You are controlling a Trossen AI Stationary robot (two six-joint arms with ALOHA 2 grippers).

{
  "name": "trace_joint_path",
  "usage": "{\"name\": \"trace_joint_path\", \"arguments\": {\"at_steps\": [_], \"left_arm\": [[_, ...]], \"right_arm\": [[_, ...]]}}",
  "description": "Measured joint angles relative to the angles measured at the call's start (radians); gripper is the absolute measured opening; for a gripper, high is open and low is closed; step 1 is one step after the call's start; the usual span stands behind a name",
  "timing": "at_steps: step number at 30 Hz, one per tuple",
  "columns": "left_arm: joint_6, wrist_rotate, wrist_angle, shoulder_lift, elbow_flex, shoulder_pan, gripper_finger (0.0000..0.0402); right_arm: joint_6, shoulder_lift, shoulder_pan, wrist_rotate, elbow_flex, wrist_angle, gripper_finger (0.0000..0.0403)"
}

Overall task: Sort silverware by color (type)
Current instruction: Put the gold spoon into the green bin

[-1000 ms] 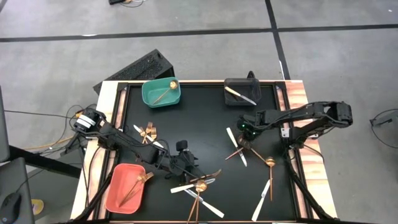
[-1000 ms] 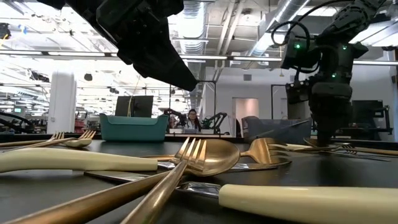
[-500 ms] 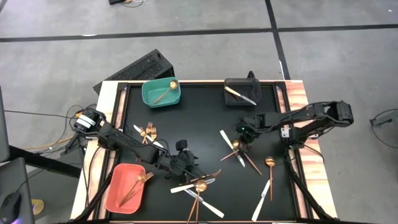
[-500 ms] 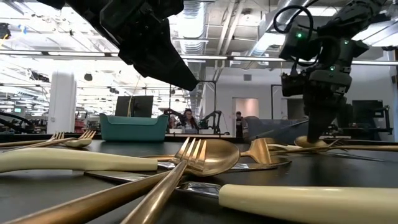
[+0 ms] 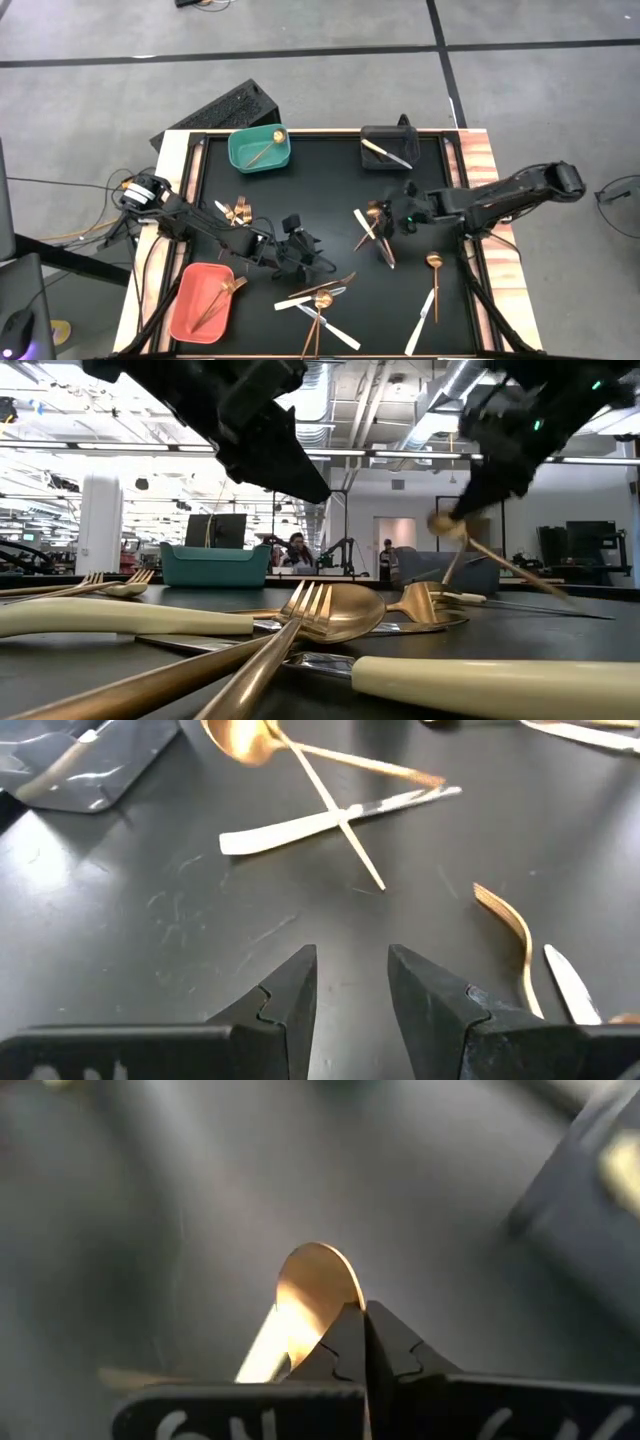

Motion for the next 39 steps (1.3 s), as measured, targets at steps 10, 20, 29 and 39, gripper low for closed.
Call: {"name": "trace_joint_path", "arguments": {"at_steps": [10, 20, 29, 39], "left_arm": [[0.02, -0.024, 0.02, 0.0, 0.0, 0.04, 0.0114], [0.184, -0.025, 0.27, 0.0, 0.0, 0.071, 0.0114], [0.303, 0.048, 0.476, 0.0, 0.0, 0.073, 0.0114], [0.298, 0.256, 0.533, 0.0, 0.0, 0.078, 0.0115]], "right_arm": [[-0.217, 0.042, 0.363, 0.731, 0.001, 0.259, 0.0005], [-0.327, 0.178, 0.521, 0.822, 0.001, 0.599, 0.0007], [-0.699, 0.28, 0.588, 0.749, 0.001, 1.101, 0.0008], [-0.917, 0.349, 0.538, 0.543, 0.001, 1.379, 0.0008]]}}
